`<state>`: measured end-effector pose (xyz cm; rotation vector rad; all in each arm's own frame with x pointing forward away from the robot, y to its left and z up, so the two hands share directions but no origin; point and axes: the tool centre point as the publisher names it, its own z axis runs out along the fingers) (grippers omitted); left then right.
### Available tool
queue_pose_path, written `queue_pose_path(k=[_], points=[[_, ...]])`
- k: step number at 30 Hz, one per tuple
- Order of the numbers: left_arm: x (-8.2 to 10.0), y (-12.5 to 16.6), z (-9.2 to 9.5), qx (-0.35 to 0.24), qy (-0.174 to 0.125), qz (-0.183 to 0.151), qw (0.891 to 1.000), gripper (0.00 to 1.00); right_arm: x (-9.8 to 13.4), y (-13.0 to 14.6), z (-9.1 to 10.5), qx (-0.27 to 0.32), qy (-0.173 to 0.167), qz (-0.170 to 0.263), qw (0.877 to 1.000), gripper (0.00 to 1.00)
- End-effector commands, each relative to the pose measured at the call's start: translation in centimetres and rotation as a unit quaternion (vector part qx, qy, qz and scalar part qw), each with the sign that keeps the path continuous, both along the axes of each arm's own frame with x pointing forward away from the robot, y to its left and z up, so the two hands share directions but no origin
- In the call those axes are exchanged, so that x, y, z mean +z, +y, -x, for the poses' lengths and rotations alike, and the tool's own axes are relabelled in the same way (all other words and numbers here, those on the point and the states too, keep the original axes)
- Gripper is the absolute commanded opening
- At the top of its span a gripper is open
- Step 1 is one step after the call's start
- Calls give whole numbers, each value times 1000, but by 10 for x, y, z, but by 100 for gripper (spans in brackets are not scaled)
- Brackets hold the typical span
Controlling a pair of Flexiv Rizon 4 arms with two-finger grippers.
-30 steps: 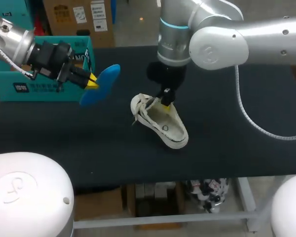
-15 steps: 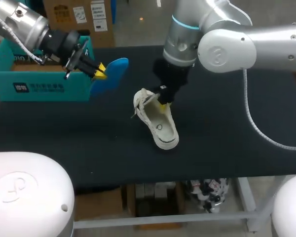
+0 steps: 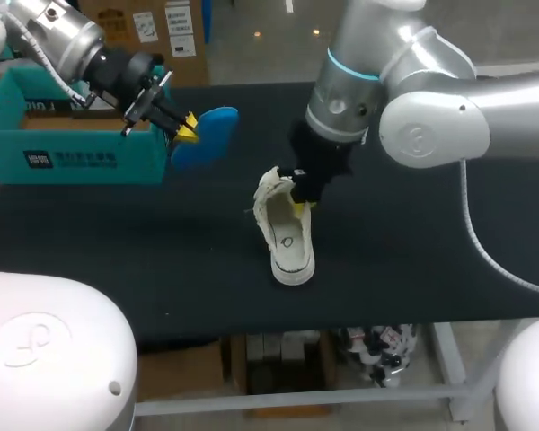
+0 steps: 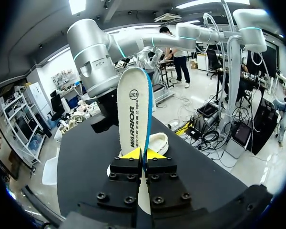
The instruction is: Open the shoe tongue, take the insole out of the shoe, put the insole back into the shoe, and pack the shoe into the shoebox
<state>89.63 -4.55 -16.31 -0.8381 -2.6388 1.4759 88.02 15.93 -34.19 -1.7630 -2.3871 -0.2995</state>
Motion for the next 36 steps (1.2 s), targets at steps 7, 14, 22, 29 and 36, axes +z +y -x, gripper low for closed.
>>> queue_pose_path(k=[7, 14, 22, 29, 36], points=[[-3, -8, 7, -38, -3, 0, 999, 0, 11, -6, 3, -11, -47, -12, 999, 100], [1, -16, 36, -76, -31, 18, 996, 0, 45, -38, 23, -53, -65, -41, 996, 100], [-3, -28, 69, -166, -28, 55, 984, 0, 81, -50, 32, -34, -135, -40, 989, 100], [-9, -46, 100, -228, -62, 86, 968, 0, 81, -50, 32, -34, -135, -40, 989, 100], [-24, -76, 112, -284, -78, 103, 950, 0, 81, -50, 32, -34, -135, -40, 989, 100]])
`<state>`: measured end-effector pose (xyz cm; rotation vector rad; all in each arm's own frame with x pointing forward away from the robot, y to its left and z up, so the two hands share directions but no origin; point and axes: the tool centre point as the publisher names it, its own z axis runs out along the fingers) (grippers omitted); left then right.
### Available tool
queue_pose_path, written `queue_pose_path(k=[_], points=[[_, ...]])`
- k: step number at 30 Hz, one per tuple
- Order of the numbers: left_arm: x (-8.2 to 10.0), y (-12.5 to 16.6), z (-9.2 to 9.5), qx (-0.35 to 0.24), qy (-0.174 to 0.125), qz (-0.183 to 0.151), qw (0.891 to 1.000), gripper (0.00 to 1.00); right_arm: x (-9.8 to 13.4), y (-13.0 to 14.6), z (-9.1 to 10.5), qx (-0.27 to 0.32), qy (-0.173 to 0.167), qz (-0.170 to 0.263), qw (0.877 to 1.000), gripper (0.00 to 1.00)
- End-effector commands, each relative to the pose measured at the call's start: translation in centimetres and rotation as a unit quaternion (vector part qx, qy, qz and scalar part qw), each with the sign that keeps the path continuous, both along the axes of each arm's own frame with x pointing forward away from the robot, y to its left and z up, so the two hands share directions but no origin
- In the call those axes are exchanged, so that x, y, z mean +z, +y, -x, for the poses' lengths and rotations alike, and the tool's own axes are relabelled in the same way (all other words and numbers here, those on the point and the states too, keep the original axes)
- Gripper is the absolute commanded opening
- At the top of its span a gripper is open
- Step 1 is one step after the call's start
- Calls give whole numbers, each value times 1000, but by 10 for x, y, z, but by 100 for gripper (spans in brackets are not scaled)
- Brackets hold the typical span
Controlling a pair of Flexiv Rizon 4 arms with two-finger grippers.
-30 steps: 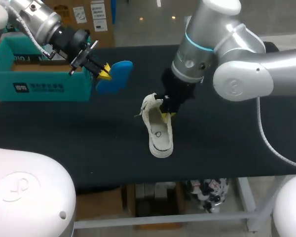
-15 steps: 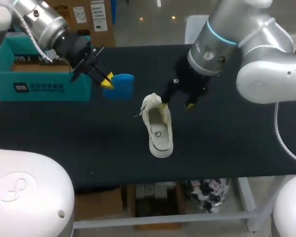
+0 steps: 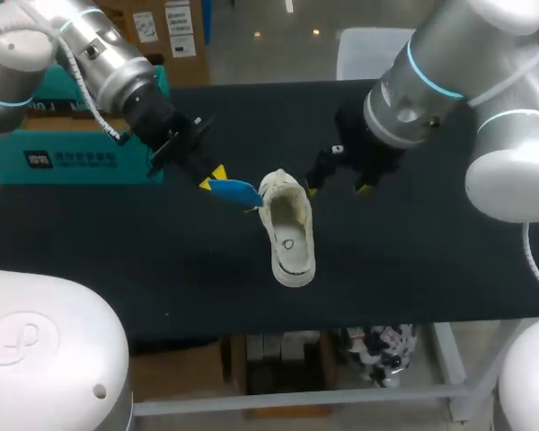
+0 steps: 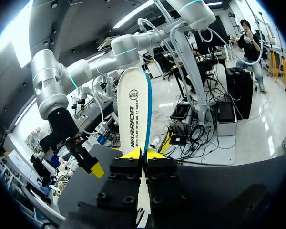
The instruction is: Open the shoe tongue, take the insole out of the shoe, put the insole back into the shoe, and pack the shoe into the shoebox
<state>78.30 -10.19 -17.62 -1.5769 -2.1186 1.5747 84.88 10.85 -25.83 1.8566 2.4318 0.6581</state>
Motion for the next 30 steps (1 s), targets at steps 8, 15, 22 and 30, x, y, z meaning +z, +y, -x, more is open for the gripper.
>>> queue_pose_path(k=[8, 15, 22, 30], points=[[-29, -42, 18, -49, -46, 17, 998, 0, -5, -7, 1, -90, 53, -36, 994, 100], [-44, -50, 24, -43, -87, 17, 995, 0, -8, -29, 19, -271, 107, -208, 934, 100], [-44, -50, 24, -43, -87, 17, 995, 0, -8, -29, 19, -271, 107, -208, 934, 100], [-44, -50, 24, -43, -87, 17, 995, 0, -8, -29, 19, -271, 107, -208, 934, 100]])
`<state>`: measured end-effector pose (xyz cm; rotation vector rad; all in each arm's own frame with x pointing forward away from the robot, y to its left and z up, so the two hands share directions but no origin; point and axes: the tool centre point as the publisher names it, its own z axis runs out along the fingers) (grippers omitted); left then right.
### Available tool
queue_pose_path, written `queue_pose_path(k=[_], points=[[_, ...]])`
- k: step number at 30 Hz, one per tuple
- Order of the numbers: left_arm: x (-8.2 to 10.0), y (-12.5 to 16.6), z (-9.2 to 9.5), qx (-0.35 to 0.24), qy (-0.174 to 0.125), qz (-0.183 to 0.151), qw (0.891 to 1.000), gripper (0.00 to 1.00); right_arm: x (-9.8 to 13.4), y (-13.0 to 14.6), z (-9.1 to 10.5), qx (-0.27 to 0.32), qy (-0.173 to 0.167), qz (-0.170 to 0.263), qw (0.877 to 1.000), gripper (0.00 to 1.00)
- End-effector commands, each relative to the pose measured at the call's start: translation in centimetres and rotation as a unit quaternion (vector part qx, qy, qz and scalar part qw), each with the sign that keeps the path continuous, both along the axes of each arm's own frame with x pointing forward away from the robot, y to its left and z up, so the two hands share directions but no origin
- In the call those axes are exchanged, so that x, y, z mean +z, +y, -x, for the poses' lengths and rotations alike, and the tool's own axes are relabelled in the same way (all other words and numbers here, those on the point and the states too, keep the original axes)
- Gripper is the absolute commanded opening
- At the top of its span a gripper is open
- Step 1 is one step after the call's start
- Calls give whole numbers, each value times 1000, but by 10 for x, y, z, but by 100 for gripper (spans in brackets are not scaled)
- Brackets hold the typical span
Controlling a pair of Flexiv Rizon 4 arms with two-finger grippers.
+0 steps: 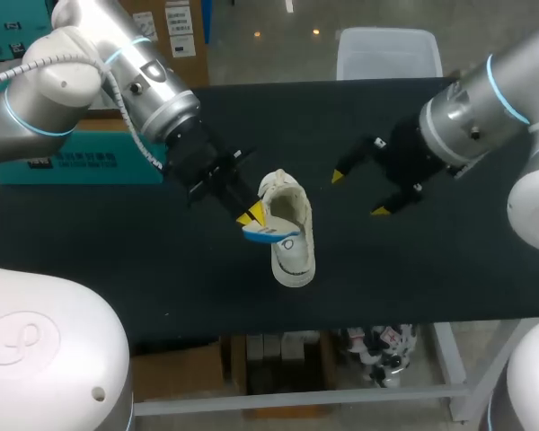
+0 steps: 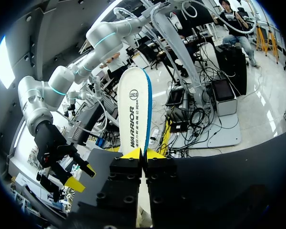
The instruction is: Open the shoe tongue, take the insole out of the shoe, put the insole back into the shoe, and pack the shoe into the shoebox
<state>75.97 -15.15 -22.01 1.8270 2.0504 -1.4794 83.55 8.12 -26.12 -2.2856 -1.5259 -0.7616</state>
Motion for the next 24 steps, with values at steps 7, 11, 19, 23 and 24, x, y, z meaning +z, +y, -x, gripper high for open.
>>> queue_pose_path(k=[7, 11, 19, 23, 24], points=[[-5, -3, 5, 9, -14, 3, 1000, 0, -11, 13, -15, -59, 55, -74, 994, 100], [-14, -5, 7, 18, -19, 10, 1000, 0, -15, 18, -14, -103, 105, -127, 981, 100], [-29, -2, 10, 35, -38, 24, 998, 0, -19, 27, -7, -131, 163, -178, 961, 100], [-35, -3, 9, 37, -42, 33, 998, 0, -23, 27, -5, -144, 183, -189, 954, 100], [-36, -4, 9, 36, -41, 41, 998, 0, -23, 28, -4, -144, 187, -200, 951, 100]])
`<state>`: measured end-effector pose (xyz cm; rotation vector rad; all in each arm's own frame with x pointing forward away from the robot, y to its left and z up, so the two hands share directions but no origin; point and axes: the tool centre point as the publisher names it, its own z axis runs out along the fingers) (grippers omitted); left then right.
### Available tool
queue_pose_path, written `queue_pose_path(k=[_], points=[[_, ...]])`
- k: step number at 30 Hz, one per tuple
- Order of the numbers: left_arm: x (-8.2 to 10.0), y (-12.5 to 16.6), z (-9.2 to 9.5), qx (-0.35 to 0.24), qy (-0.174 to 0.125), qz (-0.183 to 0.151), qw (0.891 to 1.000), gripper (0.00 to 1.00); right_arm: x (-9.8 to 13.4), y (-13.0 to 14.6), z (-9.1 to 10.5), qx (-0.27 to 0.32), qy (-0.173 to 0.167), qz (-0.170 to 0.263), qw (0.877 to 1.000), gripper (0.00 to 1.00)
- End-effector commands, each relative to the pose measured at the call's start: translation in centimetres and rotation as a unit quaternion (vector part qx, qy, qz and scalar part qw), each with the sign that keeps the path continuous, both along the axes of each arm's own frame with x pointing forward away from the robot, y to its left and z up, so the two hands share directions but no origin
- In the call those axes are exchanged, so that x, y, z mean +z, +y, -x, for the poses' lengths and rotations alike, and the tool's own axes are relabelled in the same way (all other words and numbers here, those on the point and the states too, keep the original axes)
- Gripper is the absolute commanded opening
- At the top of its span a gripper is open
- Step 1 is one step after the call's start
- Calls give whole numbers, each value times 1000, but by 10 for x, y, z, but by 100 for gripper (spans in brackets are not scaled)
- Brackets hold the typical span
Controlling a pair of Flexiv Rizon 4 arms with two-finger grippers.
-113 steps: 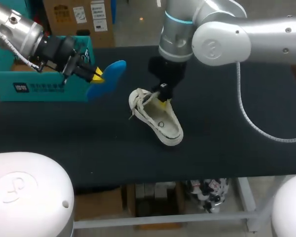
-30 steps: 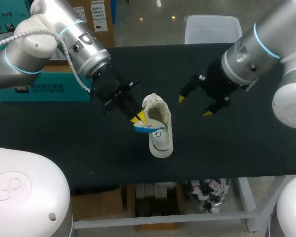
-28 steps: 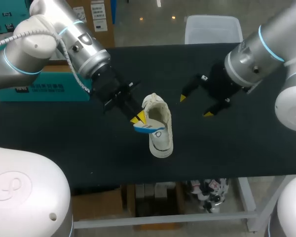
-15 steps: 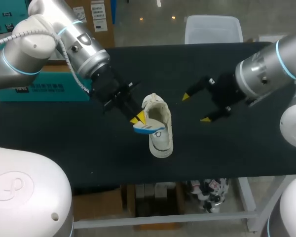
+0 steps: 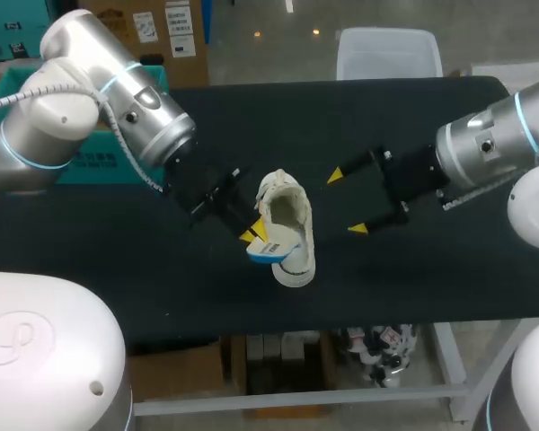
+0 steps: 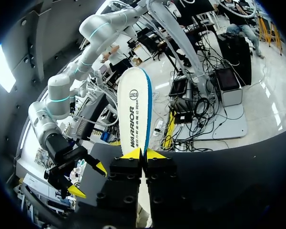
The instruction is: Open the shoe tongue, take the insole out of the shoe, put the insole back into the shoe, and pack the shoe into the shoebox
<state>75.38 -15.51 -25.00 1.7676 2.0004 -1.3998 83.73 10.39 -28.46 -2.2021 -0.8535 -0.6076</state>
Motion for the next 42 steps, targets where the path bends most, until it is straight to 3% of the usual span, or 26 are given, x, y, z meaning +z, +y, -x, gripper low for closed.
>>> queue_pose_path(k=[1, 7, 16, 20, 23, 26, 36, 42], points=[[-6, -1, 2, 8, -2, 23, 1000, 0, -1, 6, 0, -16, 17, -19, 1000, 100], [-8, -2, 2, 4, -1, 42, 999, 0, -16, 21, 13, -16, 9, -99, 995, 100], [-9, -3, 1, -3, 0, 58, 998, 0, -33, 41, 30, -16, -16, -140, 990, 99], [-9, -4, 1, -11, -3, 69, 998, 0, -30, 48, 38, -13, -32, -165, 986, 88], [-10, -6, 2, -13, -3, 71, 997, 0, -29, 52, 42, -12, -39, -185, 982, 60], [-11, -7, 2, -14, -3, 73, 997, 0, -27, 54, 46, -11, -48, -205, 978, 49], [-17, -9, -1, -7, -21, 77, 997, 0, -24, 67, 57, 13, -50, -245, 968, 49], [-19, -10, -2, -5, -17, 82, 996, 0, -29, 71, 58, 19, -43, -253, 966, 44]])
